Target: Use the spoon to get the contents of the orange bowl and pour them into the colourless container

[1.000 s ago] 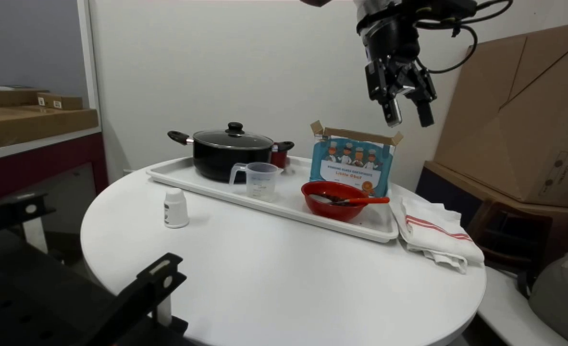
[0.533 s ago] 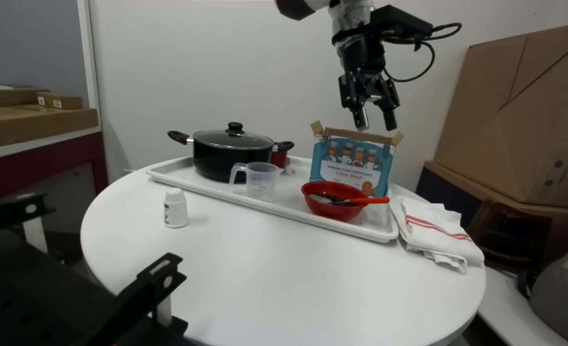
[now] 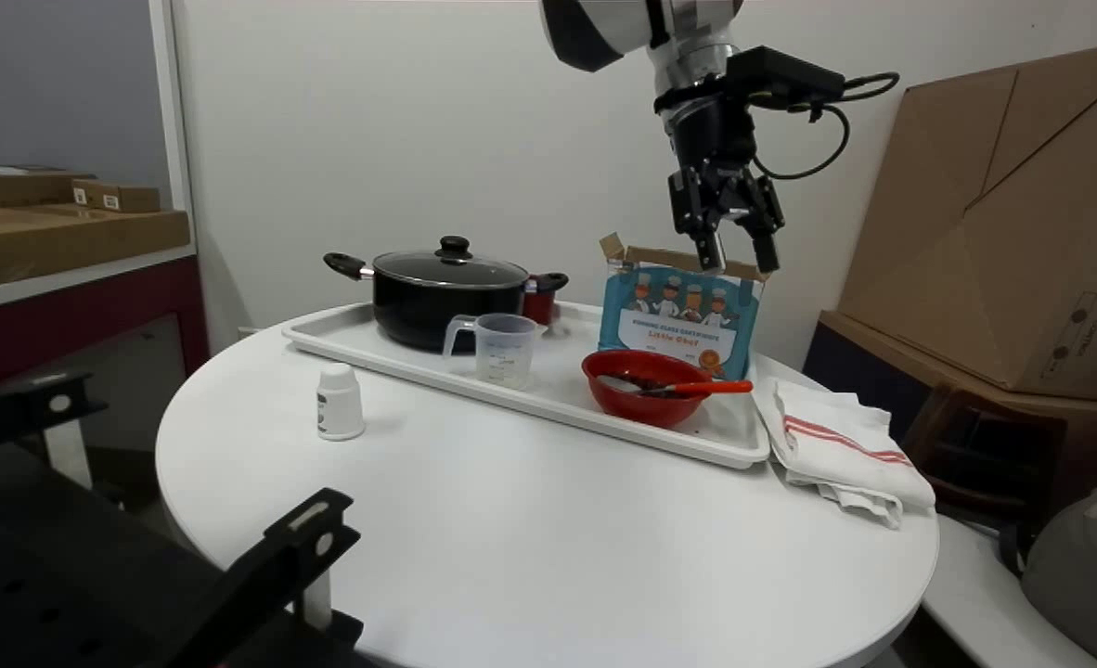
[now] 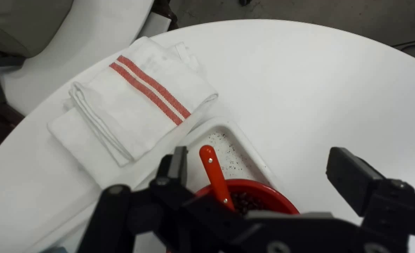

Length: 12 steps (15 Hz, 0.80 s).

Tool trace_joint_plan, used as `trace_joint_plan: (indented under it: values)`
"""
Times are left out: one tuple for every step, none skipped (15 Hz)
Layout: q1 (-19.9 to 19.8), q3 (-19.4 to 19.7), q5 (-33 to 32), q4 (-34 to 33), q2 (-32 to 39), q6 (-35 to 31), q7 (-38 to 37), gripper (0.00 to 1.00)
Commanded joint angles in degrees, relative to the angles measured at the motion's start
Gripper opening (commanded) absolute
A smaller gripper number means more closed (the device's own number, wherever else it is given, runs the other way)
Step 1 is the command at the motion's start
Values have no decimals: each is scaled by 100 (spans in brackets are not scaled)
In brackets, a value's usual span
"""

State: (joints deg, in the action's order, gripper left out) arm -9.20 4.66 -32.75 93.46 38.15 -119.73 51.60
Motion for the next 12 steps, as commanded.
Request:
trace_joint_plan:
  values:
    - [-84,104,54,-450,391,9,94,100]
    - [-81,121,18,-454,436,-61,48,100]
    - [-74,125,-2,-471,465,-113,26,100]
    - [-56,115,-18,-483,490,-183,12,100]
    - [-37,107,-32,-499,523,-266,4,100]
    - [-8,102,-53,-499,555,-378,-10,100]
    - [19,98,-69,-481,592,-487,-22,100]
    - [40,100,-79,-467,625,-585,-23,100]
    - [56,108,-91,-438,662,-682,-28,100]
    - [66,114,-96,-437,705,-748,-13,100]
    - [67,128,-107,-447,769,-830,-8,100]
    - [66,146,-123,-478,839,-901,-6,100]
